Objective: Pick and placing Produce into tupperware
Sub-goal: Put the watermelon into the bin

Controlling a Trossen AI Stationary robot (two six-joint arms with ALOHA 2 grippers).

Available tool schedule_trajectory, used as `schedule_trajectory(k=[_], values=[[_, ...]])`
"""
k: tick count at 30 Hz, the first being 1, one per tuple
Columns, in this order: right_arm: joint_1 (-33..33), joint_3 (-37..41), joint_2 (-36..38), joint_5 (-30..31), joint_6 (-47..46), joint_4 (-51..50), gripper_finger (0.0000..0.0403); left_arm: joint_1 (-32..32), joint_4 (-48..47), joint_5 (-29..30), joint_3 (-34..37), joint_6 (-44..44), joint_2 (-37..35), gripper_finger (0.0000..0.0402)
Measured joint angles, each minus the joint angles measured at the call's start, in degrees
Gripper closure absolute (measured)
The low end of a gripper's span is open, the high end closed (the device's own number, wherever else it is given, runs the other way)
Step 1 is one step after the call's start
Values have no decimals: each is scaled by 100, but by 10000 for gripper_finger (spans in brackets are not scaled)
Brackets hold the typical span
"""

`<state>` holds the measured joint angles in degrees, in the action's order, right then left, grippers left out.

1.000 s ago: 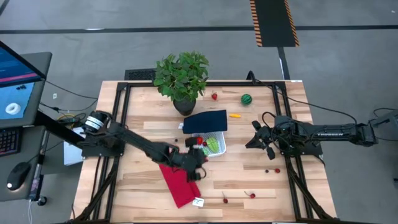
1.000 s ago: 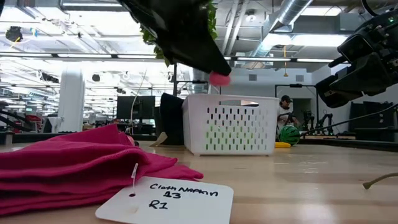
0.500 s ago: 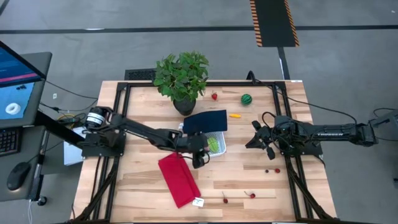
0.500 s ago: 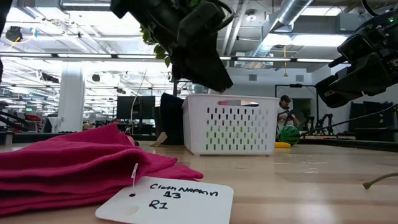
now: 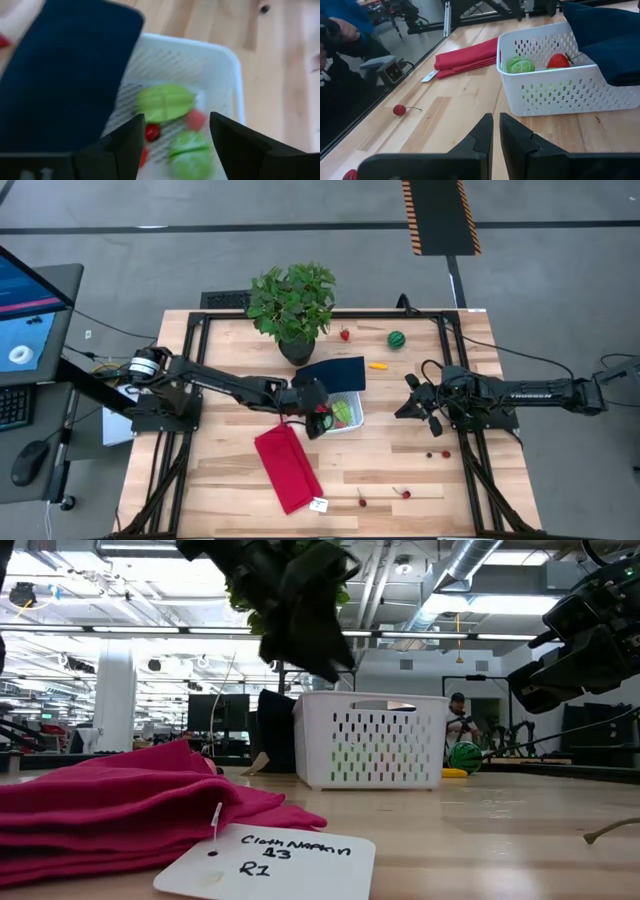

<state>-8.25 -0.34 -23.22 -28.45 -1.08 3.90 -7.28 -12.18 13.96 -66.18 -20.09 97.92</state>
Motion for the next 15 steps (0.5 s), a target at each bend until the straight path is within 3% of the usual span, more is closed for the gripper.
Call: schedule_trajectory(k=[2, 10, 15], values=[[0, -1, 1, 0, 1, 2, 346, -78, 294, 234, 264, 128, -192, 203], [-2, -2, 6, 0, 0, 2, 346, -528, 3459, 653, 2387, 318, -1819, 268], [-2, -2, 0, 0, 0, 0, 346, -778, 4458, 658, 3501, 472, -2779, 294]])
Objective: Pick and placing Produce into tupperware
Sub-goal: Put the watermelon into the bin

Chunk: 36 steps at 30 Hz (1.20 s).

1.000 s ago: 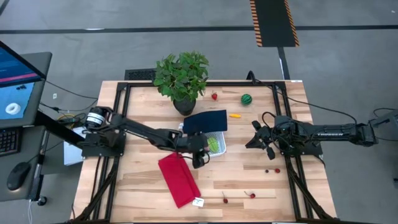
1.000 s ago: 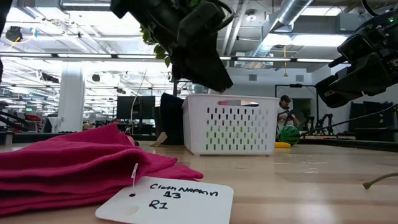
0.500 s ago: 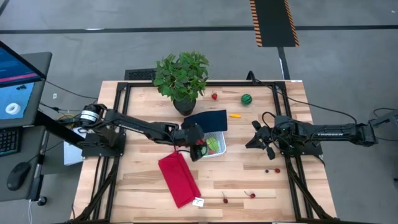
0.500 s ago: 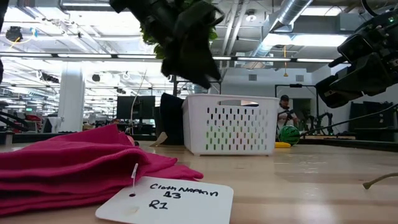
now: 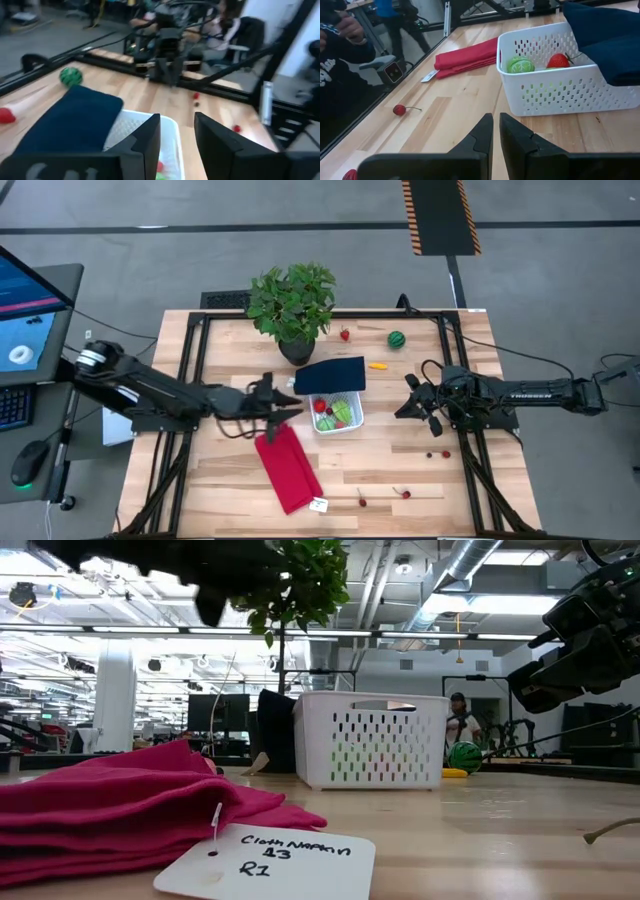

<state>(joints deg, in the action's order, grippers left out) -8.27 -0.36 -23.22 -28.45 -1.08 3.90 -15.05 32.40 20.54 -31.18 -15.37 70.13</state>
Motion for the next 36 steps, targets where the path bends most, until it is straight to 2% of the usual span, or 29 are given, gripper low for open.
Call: schedule_trajectory(k=[5, 11, 19, 27, 30, 34, 36], values=[[0, 1, 0, 1, 2, 1, 346, -307, 316, 170, 646, 209, -763, 301], [1, 1, 0, 1, 1, 0, 346, -446, 321, 651, 965, 784, -1373, 301], [0, 2, 0, 0, 1, 0, 346, -459, 148, 406, 1012, 1277, -1950, 301], [1, 1, 0, 2, 9, 28, 346, -459, -333, 367, 1012, 1274, -2244, 301], [1, 0, -2, 139, 48, 348, 346, -459, -350, 110, 1012, 1285, -2360, 301], [45, 2, 3, 237, -1236, 1019, 346, -460, -310, -230, 1012, 1464, -2471, 301], [38, 1, -3, 791, -1483, 1453, 346, -461, -211, -307, 1012, 1464, -2520, 301]])
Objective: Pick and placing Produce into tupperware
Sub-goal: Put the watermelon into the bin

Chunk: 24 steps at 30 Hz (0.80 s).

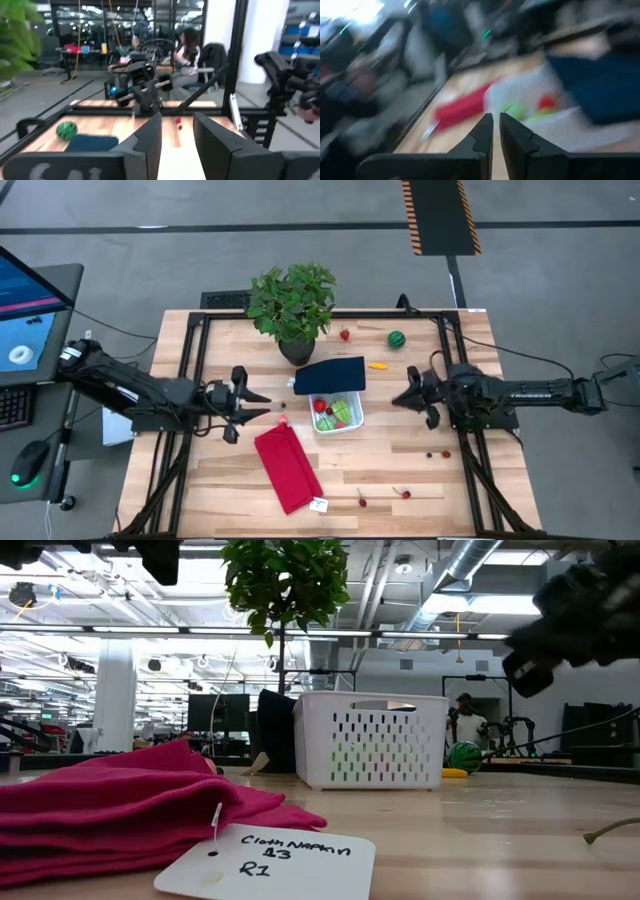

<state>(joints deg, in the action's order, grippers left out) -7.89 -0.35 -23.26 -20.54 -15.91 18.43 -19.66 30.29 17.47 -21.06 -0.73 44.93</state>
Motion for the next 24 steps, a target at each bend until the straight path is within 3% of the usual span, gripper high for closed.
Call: schedule_trajectory(k=[3, 9, 16, 24], values=[[-1, -1, 9, 483, -957, 487, 346, 0, 4, -287, 0, 22, -174, 301], [-249, -340, 14, 1382, -602, 213, 346, 0, -690, -350, 0, 37, -753, 301], [-225, -1154, 3, 2977, -837, -1697, 346, 0, -1413, -314, 0, 29, -1408, 301], [362, -2270, -118, 5493, -2471, -4867, 348, 0, -2225, -313, 0, -304, -1772, 301]])
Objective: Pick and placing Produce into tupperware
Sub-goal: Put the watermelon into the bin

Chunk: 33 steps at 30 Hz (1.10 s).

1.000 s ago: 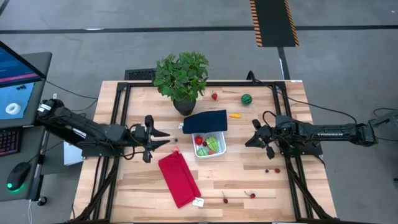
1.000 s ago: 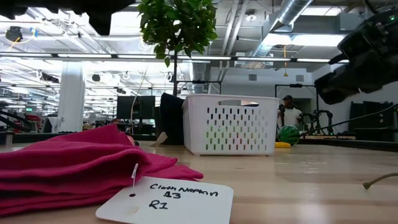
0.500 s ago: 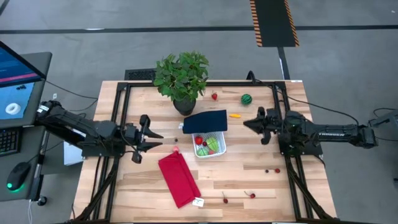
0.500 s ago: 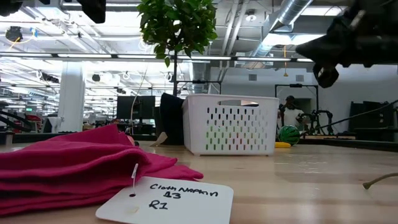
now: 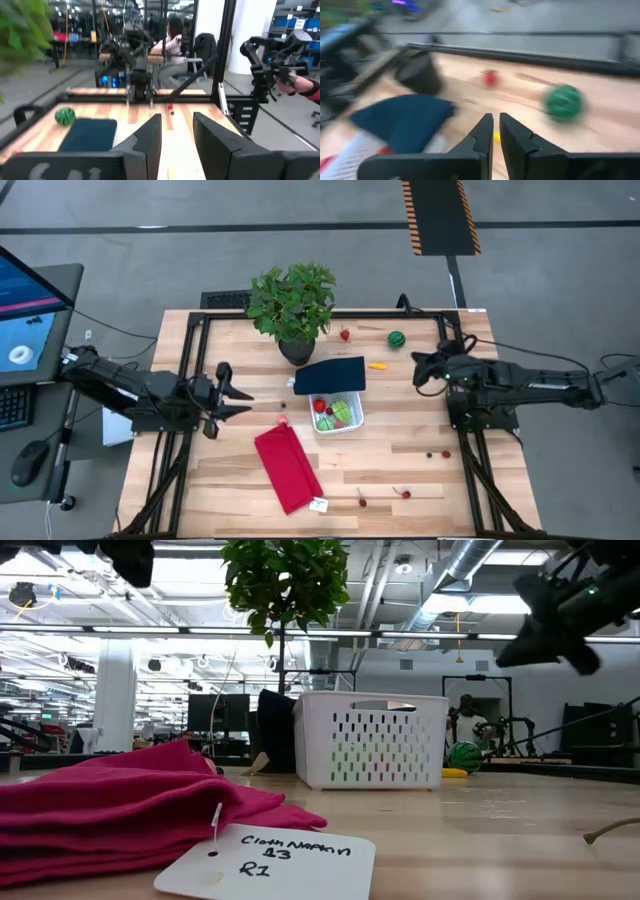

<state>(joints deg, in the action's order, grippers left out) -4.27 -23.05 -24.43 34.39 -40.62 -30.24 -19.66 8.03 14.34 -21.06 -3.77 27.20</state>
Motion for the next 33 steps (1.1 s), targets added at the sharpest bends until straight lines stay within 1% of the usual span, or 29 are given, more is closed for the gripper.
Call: schedule_trajectory(k=[2, 4, 6, 11, 15, 18, 21, 25, 29, 31, 33], values=[[60, -216, -89, 357, -564, -658, 350, 0, -134, -1, 0, -137, 8, 301], [98, -326, -190, 495, -718, -997, 351, 0, -250, -3, 0, -159, 24, 301], [110, -341, -206, 440, -771, -1040, 351, 0, -506, -4, 0, -135, 24, 301], [228, -347, -212, 54, -905, -1009, 352, 2, -1103, -5, 0, -80, 35, 301], [400, -347, -224, 42, -983, -1007, 352, 7, -1076, 23, 0, -93, 105, 301], [563, -347, -224, 44, -1051, -1003, 352, 10, -665, -124, -4, -161, 49, 301], [740, -347, -224, 115, -1136, -1003, 352, 9, -662, -311, 101, -122, -313, 301], [946, -348, -224, 571, -1193, -954, 352, 118, -233, -115, 541, 76, -892, 301], [1001, -352, -226, 1072, -1333, -959, 352, 259, -275, -189, 1028, 98, -1640, 301], [988, -354, -294, 1208, -1232, -959, 352, 307, -283, -255, 1181, 123, -1983, 301], [919, -354, -454, 1345, -1167, -953, 352, 352, -520, -255, 1284, 179, -2352, 301]])
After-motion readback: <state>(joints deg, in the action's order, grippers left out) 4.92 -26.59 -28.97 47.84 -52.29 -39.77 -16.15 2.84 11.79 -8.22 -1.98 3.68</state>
